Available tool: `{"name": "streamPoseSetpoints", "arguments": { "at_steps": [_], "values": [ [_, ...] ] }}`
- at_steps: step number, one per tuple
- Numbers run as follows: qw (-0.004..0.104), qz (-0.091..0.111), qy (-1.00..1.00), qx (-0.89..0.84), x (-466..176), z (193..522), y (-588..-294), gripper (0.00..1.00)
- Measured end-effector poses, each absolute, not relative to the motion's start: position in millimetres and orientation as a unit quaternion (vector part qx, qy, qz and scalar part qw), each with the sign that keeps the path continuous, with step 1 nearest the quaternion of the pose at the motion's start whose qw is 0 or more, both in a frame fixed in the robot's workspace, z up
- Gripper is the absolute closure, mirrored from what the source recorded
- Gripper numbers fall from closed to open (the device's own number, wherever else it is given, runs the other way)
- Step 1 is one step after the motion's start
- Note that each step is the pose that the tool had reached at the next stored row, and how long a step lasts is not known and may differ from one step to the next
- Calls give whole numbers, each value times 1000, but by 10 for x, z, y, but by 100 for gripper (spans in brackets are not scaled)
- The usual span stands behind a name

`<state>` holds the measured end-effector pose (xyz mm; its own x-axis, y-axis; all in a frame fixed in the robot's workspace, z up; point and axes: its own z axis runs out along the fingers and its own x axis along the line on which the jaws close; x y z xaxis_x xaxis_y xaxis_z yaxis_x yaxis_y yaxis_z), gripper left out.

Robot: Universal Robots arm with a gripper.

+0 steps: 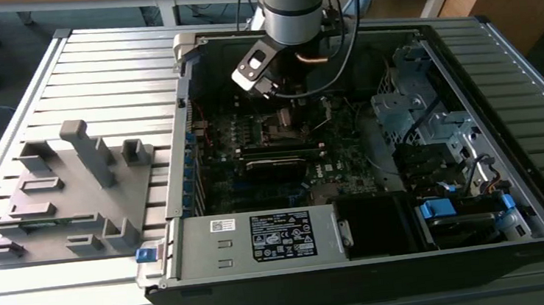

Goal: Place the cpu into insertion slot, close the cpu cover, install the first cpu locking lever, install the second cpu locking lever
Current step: 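Place the cpu into insertion slot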

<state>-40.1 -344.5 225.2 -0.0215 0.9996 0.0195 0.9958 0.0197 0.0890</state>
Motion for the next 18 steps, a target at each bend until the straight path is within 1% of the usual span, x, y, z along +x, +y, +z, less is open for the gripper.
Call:
{"name": "streamPoseSetpoints", "arguments": {
  "at_steps": [8, 9, 12, 18],
  "values": [
    [25, 37, 690, 722, -401, 2252, -3445, 46],
    [22, 35, 690, 722, -401, 2250, -3444, 46],
    [8, 19, 691, 723, -399, 2244, -3445, 46],
    [5, 16, 693, 721, -399, 2244, -3445, 46]
  ]
}}
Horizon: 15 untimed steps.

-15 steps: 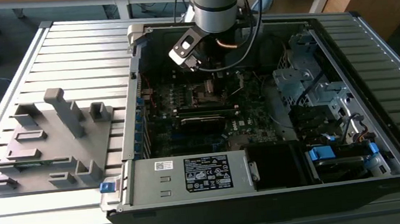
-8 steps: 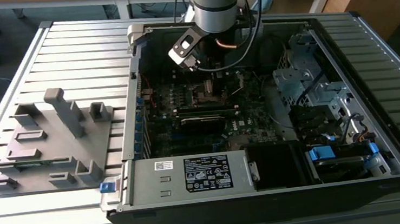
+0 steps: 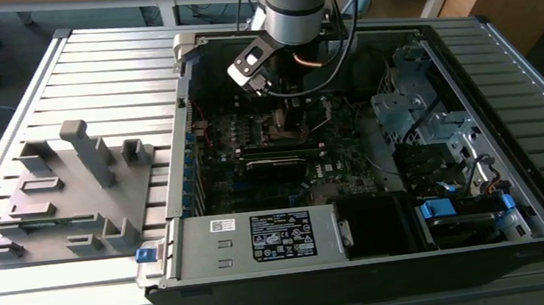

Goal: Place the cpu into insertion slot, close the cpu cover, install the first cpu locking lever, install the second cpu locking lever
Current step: 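Place the cpu into insertion slot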

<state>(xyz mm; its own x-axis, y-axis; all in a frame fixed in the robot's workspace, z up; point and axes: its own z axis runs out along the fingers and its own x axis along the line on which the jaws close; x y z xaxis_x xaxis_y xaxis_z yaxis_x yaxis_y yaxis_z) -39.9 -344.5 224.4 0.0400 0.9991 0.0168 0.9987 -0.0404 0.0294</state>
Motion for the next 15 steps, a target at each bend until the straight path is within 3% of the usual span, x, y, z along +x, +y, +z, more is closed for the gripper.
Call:
{"name": "streamPoseSetpoints", "arguments": {
  "at_steps": [15],
  "values": [
    [4, 16, 711, 703, -407, 2195, -3446, 46]
  ]
}}
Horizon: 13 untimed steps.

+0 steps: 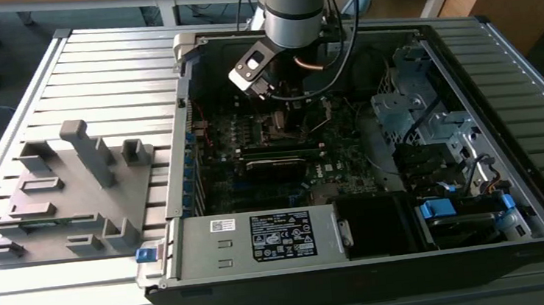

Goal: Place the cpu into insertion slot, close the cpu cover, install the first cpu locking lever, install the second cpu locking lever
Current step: 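Place the cpu into insertion slot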

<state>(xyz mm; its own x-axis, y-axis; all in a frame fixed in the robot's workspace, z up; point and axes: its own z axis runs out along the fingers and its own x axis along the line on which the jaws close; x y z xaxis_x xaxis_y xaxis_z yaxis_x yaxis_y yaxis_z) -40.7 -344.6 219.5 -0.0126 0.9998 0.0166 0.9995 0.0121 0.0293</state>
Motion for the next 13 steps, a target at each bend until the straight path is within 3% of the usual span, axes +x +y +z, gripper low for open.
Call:
{"name": "streamPoseSetpoints", "arguments": {
  "at_steps": [13],
  "values": [
    [6, 17, 715, 699, -425, 2164, -3444, 46]
  ]
}}
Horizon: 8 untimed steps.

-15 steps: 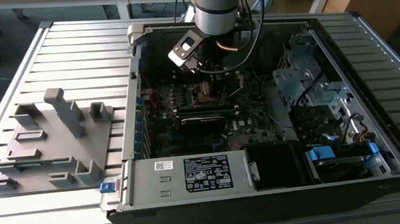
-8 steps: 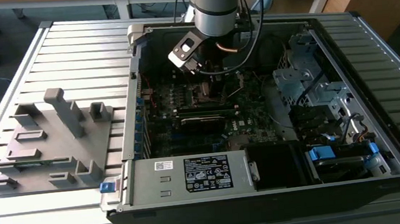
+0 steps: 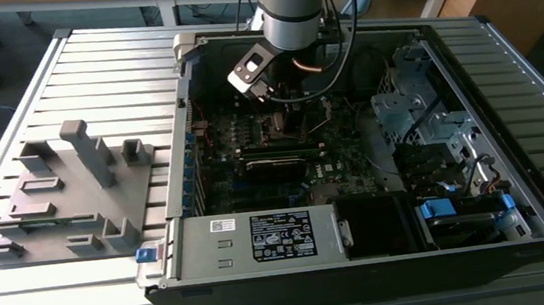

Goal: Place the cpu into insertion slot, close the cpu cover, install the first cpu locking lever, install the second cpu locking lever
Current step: 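Place the cpu into insertion slot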

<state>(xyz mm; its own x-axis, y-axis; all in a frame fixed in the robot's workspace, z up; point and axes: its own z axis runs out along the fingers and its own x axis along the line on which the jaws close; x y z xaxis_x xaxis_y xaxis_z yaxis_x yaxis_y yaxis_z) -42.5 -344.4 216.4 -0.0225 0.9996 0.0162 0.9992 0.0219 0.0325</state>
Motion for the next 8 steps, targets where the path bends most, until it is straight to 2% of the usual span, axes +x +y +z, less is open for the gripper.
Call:
{"name": "streamPoseSetpoints", "arguments": {
  "at_steps": [8],
  "values": [
    [7, 18, 715, 699, -431, 2156, -3444, 46]
  ]
}}
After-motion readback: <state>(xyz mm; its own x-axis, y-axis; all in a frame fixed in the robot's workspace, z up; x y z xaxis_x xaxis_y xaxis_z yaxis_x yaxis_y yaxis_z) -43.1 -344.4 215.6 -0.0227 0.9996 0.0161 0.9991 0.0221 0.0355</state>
